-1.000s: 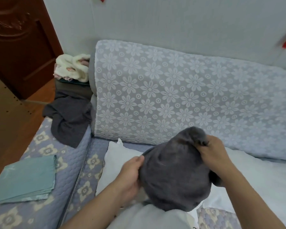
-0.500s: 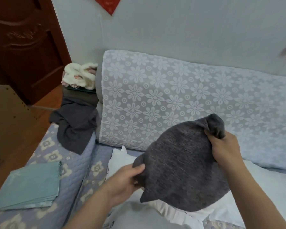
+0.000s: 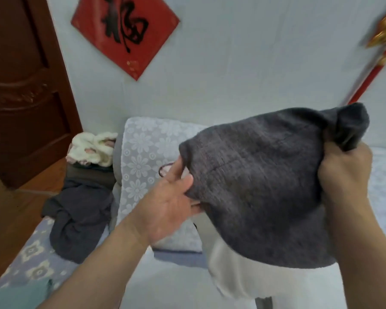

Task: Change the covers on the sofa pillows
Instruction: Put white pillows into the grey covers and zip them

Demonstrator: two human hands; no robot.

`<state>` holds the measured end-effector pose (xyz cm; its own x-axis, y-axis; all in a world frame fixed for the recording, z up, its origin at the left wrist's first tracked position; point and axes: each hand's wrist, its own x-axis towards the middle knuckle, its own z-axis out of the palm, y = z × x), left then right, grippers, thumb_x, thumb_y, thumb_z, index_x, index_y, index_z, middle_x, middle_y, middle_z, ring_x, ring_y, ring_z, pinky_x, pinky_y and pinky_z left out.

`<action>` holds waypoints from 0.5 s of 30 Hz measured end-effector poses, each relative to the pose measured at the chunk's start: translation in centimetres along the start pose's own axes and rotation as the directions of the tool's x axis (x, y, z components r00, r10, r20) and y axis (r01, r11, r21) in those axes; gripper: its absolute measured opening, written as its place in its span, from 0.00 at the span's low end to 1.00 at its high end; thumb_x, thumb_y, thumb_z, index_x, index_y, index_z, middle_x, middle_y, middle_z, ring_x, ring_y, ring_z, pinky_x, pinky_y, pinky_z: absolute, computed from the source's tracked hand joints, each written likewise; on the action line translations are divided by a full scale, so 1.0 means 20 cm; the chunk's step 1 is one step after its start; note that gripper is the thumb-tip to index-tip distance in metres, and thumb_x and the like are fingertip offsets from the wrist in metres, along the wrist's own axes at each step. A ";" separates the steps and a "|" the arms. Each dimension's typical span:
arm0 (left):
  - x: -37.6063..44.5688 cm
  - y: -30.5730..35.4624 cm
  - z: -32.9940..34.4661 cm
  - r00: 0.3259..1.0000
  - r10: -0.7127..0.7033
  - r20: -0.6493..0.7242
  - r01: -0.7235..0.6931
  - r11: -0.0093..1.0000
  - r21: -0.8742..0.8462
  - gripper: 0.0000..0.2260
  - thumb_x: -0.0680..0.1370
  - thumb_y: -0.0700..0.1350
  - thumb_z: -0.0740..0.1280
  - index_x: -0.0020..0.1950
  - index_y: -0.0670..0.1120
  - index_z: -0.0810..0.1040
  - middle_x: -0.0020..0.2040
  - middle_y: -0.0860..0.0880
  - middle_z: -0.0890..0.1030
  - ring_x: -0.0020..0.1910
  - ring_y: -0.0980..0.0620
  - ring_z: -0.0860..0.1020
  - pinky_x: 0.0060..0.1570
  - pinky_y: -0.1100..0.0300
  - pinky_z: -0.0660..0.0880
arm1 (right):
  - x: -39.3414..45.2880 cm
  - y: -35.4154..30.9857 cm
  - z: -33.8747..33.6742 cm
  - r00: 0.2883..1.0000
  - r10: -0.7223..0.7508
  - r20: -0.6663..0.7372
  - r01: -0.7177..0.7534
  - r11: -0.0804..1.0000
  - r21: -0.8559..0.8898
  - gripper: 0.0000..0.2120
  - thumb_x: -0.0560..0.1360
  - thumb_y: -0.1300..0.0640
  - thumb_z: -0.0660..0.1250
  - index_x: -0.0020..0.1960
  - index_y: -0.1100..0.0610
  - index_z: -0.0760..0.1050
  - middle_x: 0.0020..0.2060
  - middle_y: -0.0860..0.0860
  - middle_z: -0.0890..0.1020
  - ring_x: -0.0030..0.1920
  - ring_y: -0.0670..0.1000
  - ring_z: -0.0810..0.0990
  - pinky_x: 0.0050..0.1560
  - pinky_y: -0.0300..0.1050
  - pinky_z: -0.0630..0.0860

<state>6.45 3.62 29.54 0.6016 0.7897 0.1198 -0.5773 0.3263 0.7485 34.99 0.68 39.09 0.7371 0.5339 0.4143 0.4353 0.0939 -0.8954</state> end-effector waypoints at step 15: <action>0.17 0.37 -0.28 0.762 0.581 -0.286 0.089 0.344 0.935 0.04 0.83 0.47 0.65 0.51 0.54 0.79 0.46 0.54 0.81 0.46 0.59 0.79 0.49 0.57 0.77 | -0.38 0.38 0.16 0.774 0.251 0.581 -0.514 0.784 0.347 0.23 0.63 0.35 0.75 0.52 0.48 0.83 0.52 0.48 0.86 0.57 0.51 0.84 0.53 0.47 0.80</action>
<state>1.16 11.63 31.73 -0.0349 0.9400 0.3393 0.3704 -0.3032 0.8780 31.10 0.02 28.58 0.3801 0.9249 0.0011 -0.2168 0.0902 -0.9720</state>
